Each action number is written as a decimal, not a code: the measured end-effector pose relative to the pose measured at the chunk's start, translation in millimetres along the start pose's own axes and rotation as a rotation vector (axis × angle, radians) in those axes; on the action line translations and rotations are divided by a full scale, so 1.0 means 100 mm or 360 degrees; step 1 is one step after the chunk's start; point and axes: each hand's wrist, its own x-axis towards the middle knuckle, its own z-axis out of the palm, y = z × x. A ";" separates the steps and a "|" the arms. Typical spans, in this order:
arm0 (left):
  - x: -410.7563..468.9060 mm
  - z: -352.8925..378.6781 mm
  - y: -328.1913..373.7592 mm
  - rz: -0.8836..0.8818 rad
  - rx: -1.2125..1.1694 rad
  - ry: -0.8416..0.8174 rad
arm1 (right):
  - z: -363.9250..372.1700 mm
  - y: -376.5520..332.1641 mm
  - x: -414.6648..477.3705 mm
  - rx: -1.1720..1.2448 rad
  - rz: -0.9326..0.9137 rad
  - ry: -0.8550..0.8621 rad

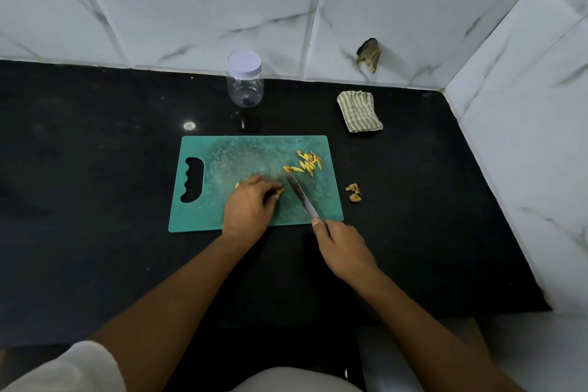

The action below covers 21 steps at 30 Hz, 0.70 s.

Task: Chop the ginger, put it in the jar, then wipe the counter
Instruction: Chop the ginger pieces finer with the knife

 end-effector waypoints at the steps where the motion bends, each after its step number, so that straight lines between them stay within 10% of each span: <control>1: 0.01 -0.01 -0.02 -0.0002 -0.0015 -0.0011 | 0.00 0.00 0.00 -0.0003 -0.0001 0.0005; 21: 0.02 0.02 0.05 -0.0071 0.0025 0.0076 | 0.08 -0.13 0.02 -0.0218 -0.0022 0.0067</control>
